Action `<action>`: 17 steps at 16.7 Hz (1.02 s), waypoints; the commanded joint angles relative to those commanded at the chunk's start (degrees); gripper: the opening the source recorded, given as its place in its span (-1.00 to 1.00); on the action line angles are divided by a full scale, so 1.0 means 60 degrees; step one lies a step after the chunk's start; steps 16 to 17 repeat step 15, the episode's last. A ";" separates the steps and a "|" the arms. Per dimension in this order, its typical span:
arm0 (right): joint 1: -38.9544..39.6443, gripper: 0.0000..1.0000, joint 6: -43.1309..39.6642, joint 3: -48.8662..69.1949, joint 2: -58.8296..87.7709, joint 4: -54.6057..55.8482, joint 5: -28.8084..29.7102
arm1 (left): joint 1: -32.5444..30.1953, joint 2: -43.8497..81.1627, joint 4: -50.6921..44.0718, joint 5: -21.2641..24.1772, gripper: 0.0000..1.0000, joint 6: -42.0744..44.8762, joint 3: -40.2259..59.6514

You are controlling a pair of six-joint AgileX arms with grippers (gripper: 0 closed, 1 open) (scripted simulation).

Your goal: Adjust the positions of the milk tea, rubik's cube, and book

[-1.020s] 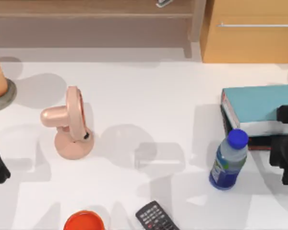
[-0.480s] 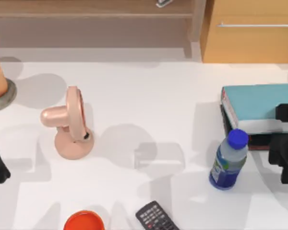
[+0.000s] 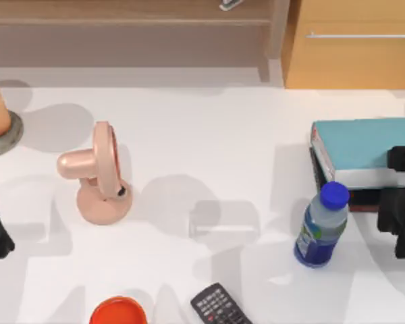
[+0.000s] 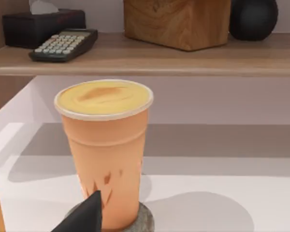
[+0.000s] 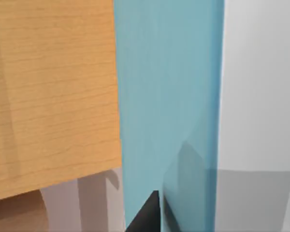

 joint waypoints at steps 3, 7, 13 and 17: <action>0.0000 0.06 0.0000 0.0000 0.0000 0.0000 0.0000 | 0.0000 0.0000 0.0000 0.0000 1.00 0.0000 0.0000; 0.0000 0.66 0.0000 0.0000 0.0000 0.0000 0.0000 | 0.0000 0.0000 0.0000 0.0000 1.00 0.0000 0.0000; 0.0000 1.00 0.0000 0.0000 0.0000 0.0000 0.0000 | 0.0000 0.0000 0.0000 0.0000 1.00 0.0000 0.0000; 0.0000 1.00 0.0000 0.0000 0.0000 0.0000 0.0000 | 0.0000 0.0000 0.0000 0.0000 1.00 0.0000 0.0000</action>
